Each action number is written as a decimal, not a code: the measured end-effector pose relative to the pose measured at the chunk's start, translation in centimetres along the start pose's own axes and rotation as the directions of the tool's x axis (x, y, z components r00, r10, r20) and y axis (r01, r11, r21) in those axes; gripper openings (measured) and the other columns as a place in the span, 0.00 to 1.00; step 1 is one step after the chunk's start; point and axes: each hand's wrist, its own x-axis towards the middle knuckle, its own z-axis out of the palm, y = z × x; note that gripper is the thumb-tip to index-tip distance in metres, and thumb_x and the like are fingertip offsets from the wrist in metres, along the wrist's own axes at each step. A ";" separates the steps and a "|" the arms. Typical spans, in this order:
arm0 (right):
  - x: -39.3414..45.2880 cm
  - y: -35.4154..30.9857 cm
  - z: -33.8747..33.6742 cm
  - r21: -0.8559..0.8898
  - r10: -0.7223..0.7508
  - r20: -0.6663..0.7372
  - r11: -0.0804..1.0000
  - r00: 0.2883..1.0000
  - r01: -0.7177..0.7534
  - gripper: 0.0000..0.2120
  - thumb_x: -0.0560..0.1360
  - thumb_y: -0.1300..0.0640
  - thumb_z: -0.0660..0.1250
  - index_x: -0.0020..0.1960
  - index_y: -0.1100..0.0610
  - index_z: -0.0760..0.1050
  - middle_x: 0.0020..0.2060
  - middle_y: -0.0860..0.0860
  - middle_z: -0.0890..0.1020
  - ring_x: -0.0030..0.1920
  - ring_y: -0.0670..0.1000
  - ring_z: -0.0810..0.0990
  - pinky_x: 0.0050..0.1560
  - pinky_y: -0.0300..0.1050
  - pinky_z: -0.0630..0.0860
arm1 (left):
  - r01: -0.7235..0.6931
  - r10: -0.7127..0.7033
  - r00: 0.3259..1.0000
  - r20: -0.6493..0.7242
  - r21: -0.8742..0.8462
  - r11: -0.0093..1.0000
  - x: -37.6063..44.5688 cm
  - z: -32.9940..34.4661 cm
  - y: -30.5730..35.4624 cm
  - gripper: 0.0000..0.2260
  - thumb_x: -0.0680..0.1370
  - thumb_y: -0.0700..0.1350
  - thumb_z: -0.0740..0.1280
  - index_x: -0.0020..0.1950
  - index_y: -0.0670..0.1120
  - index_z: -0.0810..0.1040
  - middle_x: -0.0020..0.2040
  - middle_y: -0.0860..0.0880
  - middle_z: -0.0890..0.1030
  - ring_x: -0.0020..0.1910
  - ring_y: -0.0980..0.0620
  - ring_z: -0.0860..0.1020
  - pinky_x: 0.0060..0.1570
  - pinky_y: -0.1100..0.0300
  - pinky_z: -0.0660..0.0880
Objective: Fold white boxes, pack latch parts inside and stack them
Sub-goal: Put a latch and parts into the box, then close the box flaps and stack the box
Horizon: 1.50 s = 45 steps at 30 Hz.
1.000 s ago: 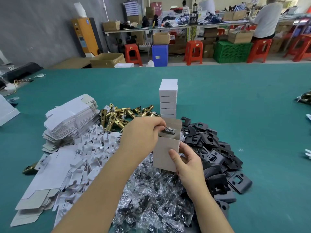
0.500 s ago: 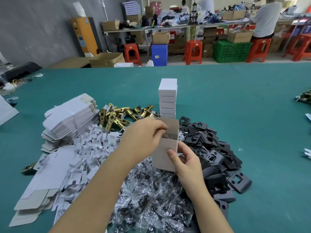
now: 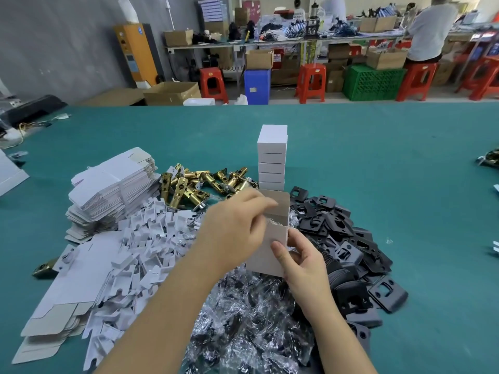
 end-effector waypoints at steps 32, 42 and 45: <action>-1.0 -0.5 0.0 -0.125 -0.197 -0.040 0.974 0.979 0.191 0.10 0.81 0.48 0.62 0.62 0.39 0.75 0.37 0.38 0.78 0.33 0.41 0.76 0.32 0.36 0.73 | 0.344 -0.418 0.903 0.101 -0.754 0.560 -5.3 3.9 -2.0 0.15 0.81 0.60 0.64 0.66 0.64 0.80 0.63 0.60 0.82 0.65 0.58 0.78 0.63 0.64 0.75; -1.1 -0.9 0.4 -0.129 -0.166 -0.036 0.979 0.986 0.160 0.12 0.80 0.49 0.62 0.61 0.36 0.75 0.41 0.36 0.79 0.36 0.41 0.78 0.33 0.38 0.77 | 0.368 -0.571 0.795 0.208 -0.912 0.181 -4.0 4.4 -2.2 0.07 0.74 0.49 0.76 0.51 0.54 0.84 0.46 0.52 0.84 0.47 0.55 0.80 0.46 0.61 0.79; -1.0 -0.7 0.3 -0.116 -0.154 -0.041 0.982 0.987 0.148 0.12 0.80 0.49 0.62 0.61 0.36 0.75 0.40 0.38 0.80 0.35 0.41 0.77 0.32 0.37 0.75 | 0.386 -0.575 0.774 0.265 -0.918 0.097 -3.2 4.3 -2.1 0.09 0.77 0.38 0.73 0.53 0.50 0.79 0.44 0.52 0.83 0.45 0.53 0.80 0.41 0.62 0.79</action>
